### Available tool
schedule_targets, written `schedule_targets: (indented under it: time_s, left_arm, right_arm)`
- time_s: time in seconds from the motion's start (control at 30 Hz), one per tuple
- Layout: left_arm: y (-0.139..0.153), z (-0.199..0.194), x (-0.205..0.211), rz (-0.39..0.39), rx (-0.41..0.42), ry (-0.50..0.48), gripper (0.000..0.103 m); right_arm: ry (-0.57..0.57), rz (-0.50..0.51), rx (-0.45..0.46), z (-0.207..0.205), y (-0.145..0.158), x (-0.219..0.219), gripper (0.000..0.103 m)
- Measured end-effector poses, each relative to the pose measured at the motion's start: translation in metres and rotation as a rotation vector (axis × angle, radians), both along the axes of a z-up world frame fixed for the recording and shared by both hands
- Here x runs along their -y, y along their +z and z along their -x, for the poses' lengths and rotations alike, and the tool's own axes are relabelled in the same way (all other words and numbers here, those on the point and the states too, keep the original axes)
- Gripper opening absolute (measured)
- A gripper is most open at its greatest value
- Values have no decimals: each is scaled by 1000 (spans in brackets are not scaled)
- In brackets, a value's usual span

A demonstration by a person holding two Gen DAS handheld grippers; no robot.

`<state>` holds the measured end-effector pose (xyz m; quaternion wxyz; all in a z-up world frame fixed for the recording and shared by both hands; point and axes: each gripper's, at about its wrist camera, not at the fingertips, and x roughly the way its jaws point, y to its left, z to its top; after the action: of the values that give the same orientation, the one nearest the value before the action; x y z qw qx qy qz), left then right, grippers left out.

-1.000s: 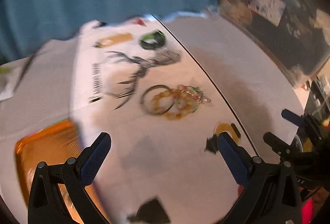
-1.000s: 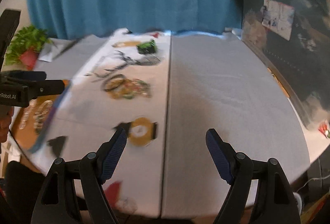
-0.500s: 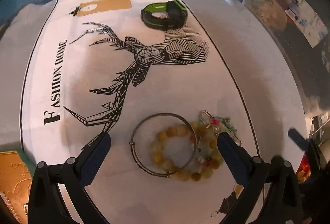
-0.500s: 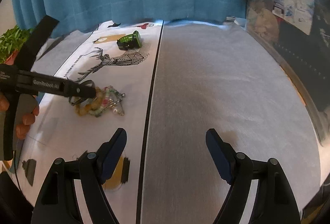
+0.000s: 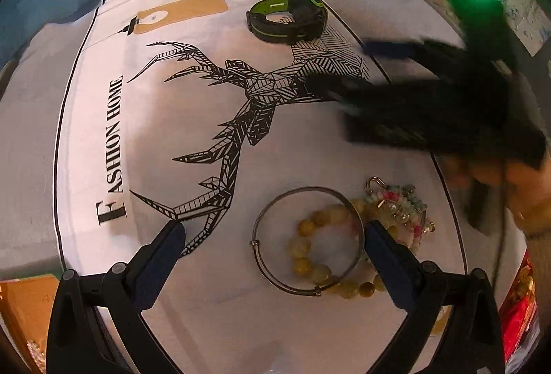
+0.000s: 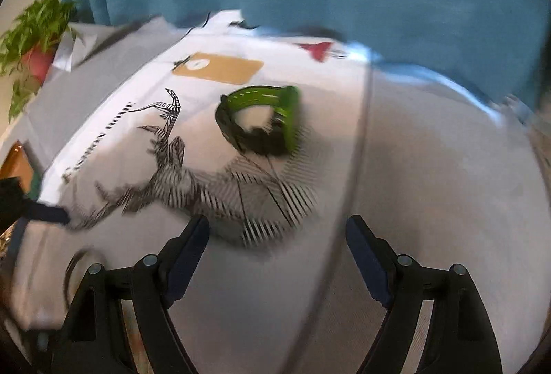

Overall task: Organize jewelry
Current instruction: 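Grasp the green watch with the right tool while the left tool grasps the silver wire bangle, then lift the watch and bangle and carry them toward the copper tray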

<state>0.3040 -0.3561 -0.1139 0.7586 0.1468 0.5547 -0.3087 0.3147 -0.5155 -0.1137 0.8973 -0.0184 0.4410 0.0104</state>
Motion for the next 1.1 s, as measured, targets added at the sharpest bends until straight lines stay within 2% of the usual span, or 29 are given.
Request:
schedule_targets:
  time_s: [0.13, 0.17, 0.2, 0.23, 0.27, 0.33, 0.43, 0.53, 0.63, 0.77, 0.9, 1.1]
  left_arm:
    - [-1, -8, 6, -8, 1, -4, 101]
    - [0, -9, 6, -7, 10, 1, 87]
    - [4, -8, 6, 4, 32, -3, 72]
    - [8, -7, 6, 21, 39, -18, 58]
    - [12, -9, 5, 33, 29, -23, 58]
    - [18, -12, 2, 65, 6, -16, 58]
    - [26, -11, -6, 65, 29, -16, 58]
    - [37, -7, -20, 88, 31, 13, 58]
    - [59, 7, -41, 114, 70, 43, 58]
    - [93, 53, -74, 142, 147, 74, 58]
    - [124, 116, -113, 160, 239, 112, 58]
    - [143, 197, -170, 138, 324, 147, 58]
  right_arm:
    - [35, -2, 8, -38, -4, -9, 93]
    - [36, 0, 7, -49, -4, -10, 93]
    - [31, 0, 8, -56, -4, -11, 89]
    - [26, -1, 17, -59, -4, -10, 73]
    - [19, 5, 55, -58, 1, -8, 39]
    - [24, 18, 46, -52, 4, -5, 37]
    - [-15, 33, 51, -30, 5, 9, 37]
    - [-101, 28, 56, 3, 12, 33, 37]
    - [-206, 31, 71, 52, 28, 54, 37]
    - [-293, 31, 100, 131, 50, 61, 37]
    - [-342, -3, 147, 210, 70, 38, 37]
    - [-318, -67, 217, 314, 97, -35, 37]
